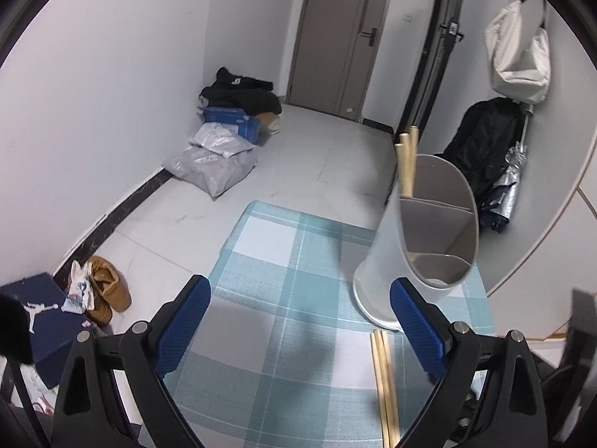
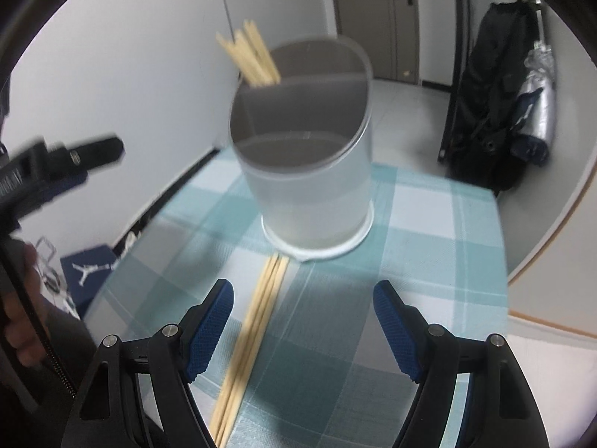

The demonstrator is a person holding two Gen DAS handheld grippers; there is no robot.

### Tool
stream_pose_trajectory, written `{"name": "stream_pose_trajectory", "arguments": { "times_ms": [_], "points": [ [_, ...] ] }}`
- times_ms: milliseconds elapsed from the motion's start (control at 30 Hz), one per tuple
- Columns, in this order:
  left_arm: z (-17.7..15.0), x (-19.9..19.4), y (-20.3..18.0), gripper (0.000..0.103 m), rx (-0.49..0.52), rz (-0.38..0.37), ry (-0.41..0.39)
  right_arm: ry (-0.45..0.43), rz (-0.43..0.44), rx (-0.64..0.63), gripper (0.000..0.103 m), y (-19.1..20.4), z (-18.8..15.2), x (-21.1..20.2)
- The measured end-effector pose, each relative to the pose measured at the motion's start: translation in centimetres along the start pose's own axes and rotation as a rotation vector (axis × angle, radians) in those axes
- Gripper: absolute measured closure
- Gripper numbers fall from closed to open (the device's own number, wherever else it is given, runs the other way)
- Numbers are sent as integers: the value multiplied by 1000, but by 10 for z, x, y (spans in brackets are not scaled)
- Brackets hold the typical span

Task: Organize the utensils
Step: 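Move both grippers back down toward the remaining chopsticks on the cloth, then close the right gripper on one chopstick beside the pile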

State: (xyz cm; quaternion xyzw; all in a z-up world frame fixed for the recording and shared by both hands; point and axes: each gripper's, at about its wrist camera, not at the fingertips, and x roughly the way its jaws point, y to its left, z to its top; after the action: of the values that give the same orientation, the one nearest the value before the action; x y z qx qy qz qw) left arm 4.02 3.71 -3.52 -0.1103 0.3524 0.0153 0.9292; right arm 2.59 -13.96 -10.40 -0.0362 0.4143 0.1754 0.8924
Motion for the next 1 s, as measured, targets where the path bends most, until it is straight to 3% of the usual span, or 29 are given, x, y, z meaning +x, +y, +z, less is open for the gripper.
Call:
{"name": "stream_pose_trajectory", "arguments": {
  "times_ms": [233, 400, 633, 1000],
  "points": [
    [3, 9, 12, 8, -56, 15, 37, 113, -12, 2, 40, 0, -5, 34],
    [5, 12, 17, 8, -88, 18, 53, 157, -10, -29, 45, 7, -9, 45],
    [7, 12, 20, 8, -121, 10, 73, 207, -37, -33, 76, 9, -7, 51],
    [9, 13, 30, 8, -158, 11, 84, 216, 0, 1, 77, 15, -6, 52]
  ]
}}
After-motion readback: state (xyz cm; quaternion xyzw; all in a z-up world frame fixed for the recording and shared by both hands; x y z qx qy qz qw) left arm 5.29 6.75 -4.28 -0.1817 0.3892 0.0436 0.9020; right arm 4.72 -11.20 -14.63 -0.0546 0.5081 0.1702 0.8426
